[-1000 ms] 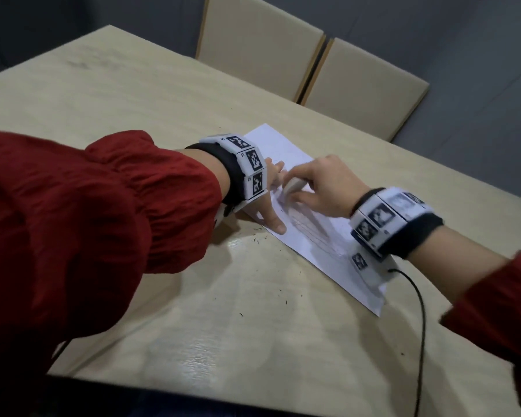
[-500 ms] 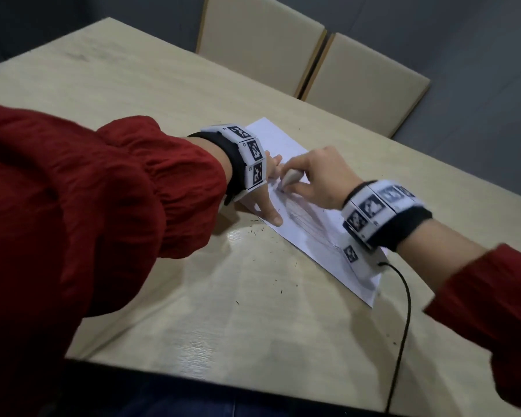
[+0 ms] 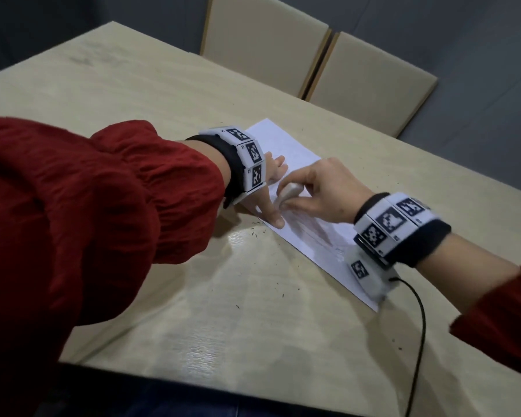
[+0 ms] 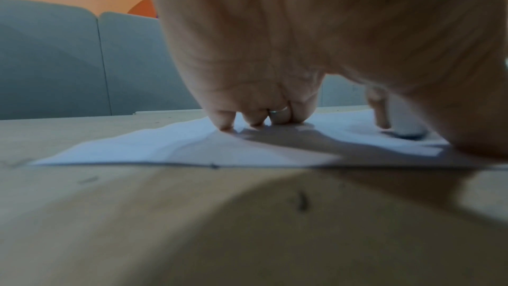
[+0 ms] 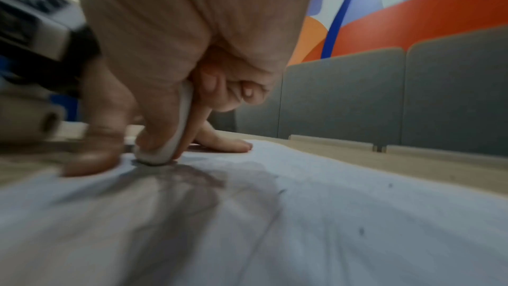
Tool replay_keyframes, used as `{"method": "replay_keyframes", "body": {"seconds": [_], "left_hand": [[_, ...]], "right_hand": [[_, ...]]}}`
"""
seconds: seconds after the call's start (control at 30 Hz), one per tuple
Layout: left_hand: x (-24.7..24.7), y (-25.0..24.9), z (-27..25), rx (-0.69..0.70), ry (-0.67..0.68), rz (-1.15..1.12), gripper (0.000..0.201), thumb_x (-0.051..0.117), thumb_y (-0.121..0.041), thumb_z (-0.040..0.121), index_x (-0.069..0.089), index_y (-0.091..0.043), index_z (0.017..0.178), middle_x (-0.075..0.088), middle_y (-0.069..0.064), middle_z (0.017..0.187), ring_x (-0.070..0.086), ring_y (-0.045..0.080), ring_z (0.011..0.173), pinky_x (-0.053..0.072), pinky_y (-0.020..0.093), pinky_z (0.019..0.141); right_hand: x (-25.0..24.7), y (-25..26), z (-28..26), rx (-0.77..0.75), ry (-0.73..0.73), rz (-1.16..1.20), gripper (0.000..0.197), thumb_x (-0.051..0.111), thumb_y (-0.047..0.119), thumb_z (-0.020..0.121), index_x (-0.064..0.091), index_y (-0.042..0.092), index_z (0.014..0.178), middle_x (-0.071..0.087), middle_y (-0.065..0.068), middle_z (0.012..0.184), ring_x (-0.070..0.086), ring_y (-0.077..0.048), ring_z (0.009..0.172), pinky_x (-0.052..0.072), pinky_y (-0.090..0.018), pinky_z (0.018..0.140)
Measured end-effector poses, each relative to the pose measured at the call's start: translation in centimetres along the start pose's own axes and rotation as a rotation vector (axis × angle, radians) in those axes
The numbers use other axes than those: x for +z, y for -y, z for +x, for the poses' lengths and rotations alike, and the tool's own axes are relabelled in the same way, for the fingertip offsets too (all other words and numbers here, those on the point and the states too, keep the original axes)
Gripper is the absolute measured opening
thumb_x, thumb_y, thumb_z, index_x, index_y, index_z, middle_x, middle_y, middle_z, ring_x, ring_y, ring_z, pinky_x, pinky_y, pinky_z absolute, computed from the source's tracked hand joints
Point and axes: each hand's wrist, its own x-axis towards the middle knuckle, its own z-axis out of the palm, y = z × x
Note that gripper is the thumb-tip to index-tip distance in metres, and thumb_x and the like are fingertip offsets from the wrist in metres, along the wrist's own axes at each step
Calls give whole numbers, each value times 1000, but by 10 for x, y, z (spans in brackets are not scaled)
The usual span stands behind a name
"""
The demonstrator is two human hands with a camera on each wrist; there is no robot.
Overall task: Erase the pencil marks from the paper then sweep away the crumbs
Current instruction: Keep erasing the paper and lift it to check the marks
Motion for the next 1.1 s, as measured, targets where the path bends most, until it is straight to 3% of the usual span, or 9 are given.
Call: {"method": "replay_keyframes", "body": {"seconds": [0.07, 0.17, 0.23, 0.3, 0.43, 0.77, 0.87, 0.97, 1.1], "left_hand": [[-7, -4, -11, 3, -13, -37, 106, 70, -67, 70, 17, -29, 153, 5, 9, 162, 14, 26, 148, 14, 39, 119], [-9, -4, -13, 9, -62, -102, 66, 74, -59, 72, 44, -24, 119, 29, 9, 153, 26, 24, 142, 24, 36, 114], [-6, -3, -8, 16, -14, -69, 90, 71, -71, 66, 39, -18, 132, 17, 9, 159, 9, 24, 148, 16, 39, 118], [-4, -3, -4, 5, 29, -17, 120, 67, -82, 58, 16, -29, 153, -7, 5, 163, -8, 24, 150, 6, 42, 119], [-10, -8, -13, 19, 17, -53, 112, 71, -64, 72, 3, -32, 155, -8, 5, 163, -8, 22, 150, 3, 40, 119], [-8, -6, -8, -11, 10, 26, 125, 67, -71, 68, -4, -18, 156, -7, 3, 163, -3, 21, 150, 5, 39, 119], [-7, -4, -8, 4, 25, -48, 125, 70, -71, 65, -6, -28, 155, -6, -1, 163, -8, 20, 150, 2, 42, 121], [-8, -6, -9, -20, 30, 1, 124, 68, -71, 69, -7, -22, 155, -11, 0, 163, -9, 19, 150, 1, 39, 120], [-9, -9, -8, -24, 25, 52, 125, 65, -71, 71, -7, -13, 155, -12, 4, 163, -4, 21, 150, 5, 38, 120]], "right_hand": [[-3, -7, 15, 28, -30, -9, 23, 79, 14, 75, 77, 23, 95, 47, 40, 47, 50, 13, 59, 31, -6, 58], [0, -12, 19, 37, -54, -31, 19, 79, 16, 74, 77, 26, 90, 48, 41, 49, 50, 13, 61, 29, -6, 56], [4, -6, 6, 18, -5, -21, 13, 79, 17, 75, 77, 23, 86, 47, 41, 49, 49, 10, 59, 32, -7, 56], [1, 1, -4, 4, 46, -12, 10, 79, 18, 76, 77, 20, 85, 46, 41, 50, 48, 10, 58, 34, -7, 58], [-6, -13, 16, 51, -27, -45, 18, 79, 19, 73, 77, 25, 90, 49, 37, 47, 50, 12, 60, 31, -5, 57], [-10, -8, 7, 75, 85, -157, 12, 76, 19, 75, 76, 22, 86, 51, 23, 46, 54, 4, 59, 34, -9, 59], [-12, -19, 31, 149, -3, -178, 18, 77, 22, 72, 77, 25, 90, 64, 11, 61, 57, -9, 61, 47, -25, 68], [-4, -19, 15, 128, -5, -154, 11, 77, 16, 73, 77, 20, 84, 51, 27, 44, 51, 11, 57, 34, -2, 58], [-3, -10, -8, 91, 66, -149, 8, 76, 26, 75, 76, 25, 84, 53, 16, 51, 50, 1, 55, 29, -10, 55]]}}
